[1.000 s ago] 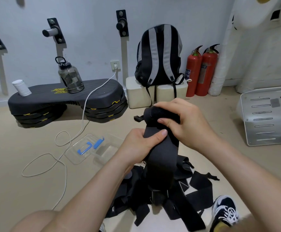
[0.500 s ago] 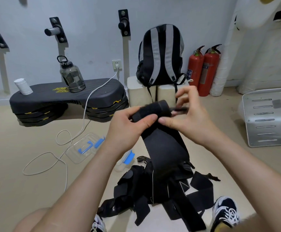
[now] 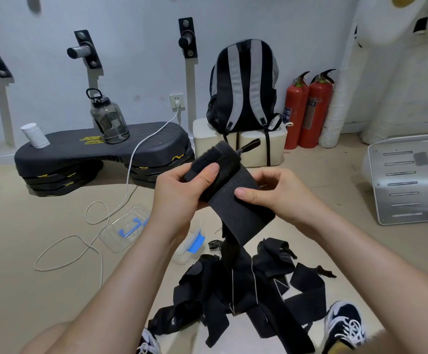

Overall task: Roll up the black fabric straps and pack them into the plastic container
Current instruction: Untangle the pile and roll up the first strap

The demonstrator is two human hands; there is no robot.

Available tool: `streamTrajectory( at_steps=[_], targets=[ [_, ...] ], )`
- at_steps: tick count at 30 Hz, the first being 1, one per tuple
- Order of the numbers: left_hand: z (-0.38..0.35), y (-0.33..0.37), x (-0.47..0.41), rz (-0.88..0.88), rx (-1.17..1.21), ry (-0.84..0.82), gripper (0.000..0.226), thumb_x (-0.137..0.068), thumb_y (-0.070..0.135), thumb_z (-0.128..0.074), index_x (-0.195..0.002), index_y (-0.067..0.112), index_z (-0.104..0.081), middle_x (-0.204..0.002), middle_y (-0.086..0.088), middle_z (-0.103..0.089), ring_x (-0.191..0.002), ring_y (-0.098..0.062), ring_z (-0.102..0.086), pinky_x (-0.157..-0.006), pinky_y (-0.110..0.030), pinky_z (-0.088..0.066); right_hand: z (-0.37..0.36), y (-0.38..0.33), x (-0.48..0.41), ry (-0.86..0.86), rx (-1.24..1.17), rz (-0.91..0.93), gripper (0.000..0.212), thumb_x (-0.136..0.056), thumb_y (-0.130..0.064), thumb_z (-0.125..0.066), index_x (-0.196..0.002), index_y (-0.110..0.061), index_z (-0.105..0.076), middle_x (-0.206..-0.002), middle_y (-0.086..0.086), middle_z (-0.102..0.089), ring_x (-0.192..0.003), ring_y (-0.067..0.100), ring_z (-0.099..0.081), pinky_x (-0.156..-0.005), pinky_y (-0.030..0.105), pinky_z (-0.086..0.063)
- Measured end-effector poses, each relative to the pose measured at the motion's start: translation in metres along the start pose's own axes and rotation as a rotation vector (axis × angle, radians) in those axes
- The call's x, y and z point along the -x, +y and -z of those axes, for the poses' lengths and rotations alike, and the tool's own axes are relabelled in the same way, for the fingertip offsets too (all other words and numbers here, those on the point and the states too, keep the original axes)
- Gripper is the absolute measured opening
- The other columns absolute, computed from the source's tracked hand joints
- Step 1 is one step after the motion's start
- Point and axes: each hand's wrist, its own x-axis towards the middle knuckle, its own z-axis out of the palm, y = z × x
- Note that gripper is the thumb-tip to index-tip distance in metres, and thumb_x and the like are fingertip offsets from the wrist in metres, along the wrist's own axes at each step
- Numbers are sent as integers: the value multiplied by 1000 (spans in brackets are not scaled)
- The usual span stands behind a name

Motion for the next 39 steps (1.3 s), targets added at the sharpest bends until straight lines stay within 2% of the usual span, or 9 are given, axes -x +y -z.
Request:
streamTrajectory(
  at_steps=[4, 8, 12, 17, 23, 27, 30, 34, 39],
  targets=[
    [1, -1, 0, -38, -47, 5, 9, -87, 11, -72, -87, 19, -76, -87, -8, -75, -84, -22, -70, -79, -43, -61, -4, -1, 2, -57, -70, -46, 17, -82, -23, -77, -87, -7, -77, -84, 9, -76, -74, 17, -71, -67, 31, -54],
    [0, -8, 4, -374, -418, 7, 34, -76, 9, -82, -92, 39, -73, -89, 10, -75, -89, -5, -69, -82, -22, -54, -10, 0, 2, -47, -164, -96, 10, -87, -13, -72, -81, -5, -74, -75, 9, -73, -67, 18, -68, -62, 27, -52],
    [2, -20, 1, -673, -601, 13, 37, -75, 7, -79, -109, 20, -74, -99, 5, -69, -94, -6, -63, -84, -18, -48, -13, 3, 1, -47, -236, -54, 11, -90, -4, -66, -81, -2, -72, -71, 5, -70, -63, 9, -66, -56, 16, -49],
    [5, -26, -5, -807, -720, -18, 45, -77, -2, -74, -120, 12, -70, -109, 3, -62, -100, -6, -59, -91, -16, -44, -13, 7, 1, -39, -295, -47, 14, -91, -1, -63, -80, -2, -72, -64, 1, -69, -55, 4, -63, -52, 13, -46],
    [10, -18, -6, -722, -688, -162, 54, -78, -7, -67, -127, 17, -66, -119, 1, -62, -112, -8, -58, -97, -19, -44, -12, 2, 2, -74, -338, -50, 33, -81, -31, -78, -74, 0, -68, -66, 18, -52, -61, 19, -51, -57, 26, -32],
    [9, -8, 3, -499, -504, -271, 42, -83, 14, -69, -123, 27, -66, -118, 9, -66, -114, -5, -60, -94, -15, -44, -9, 0, 4, -31, -347, -25, 46, -75, -34, -72, -92, 9, -72, -87, 23, -72, -79, 29, -67, -70, 30, -51],
    [10, 0, 3, -274, -294, -272, 29, -84, 16, -73, -107, 33, -72, -105, 8, -73, -99, -6, -66, -86, -26, -52, -8, -1, 5, -37, -246, 18, 52, -68, -38, -79, -92, 8, -72, -99, 30, -70, -85, 31, -65, -78, 39, -47],
    [9, 4, 5, -221, -318, -311, 32, -83, 0, -74, -99, 24, -62, -88, 3, -69, -66, 1, -61, -59, -13, -46, -5, -1, 5, -72, -153, 44, 40, -71, -38, -76, -84, 0, -74, -82, 15, -68, -75, 21, -65, -69, 31, -49],
    [11, 0, 4, -322, -421, -165, 48, -76, -1, -79, -102, 35, -60, -92, 8, -71, -90, -7, -68, -81, -31, -58, -6, -5, 4, -101, -98, 46, 58, -77, -41, -75, -96, 12, -67, -90, 25, -66, -83, 28, -62, -77, 41, -45]
  ],
)
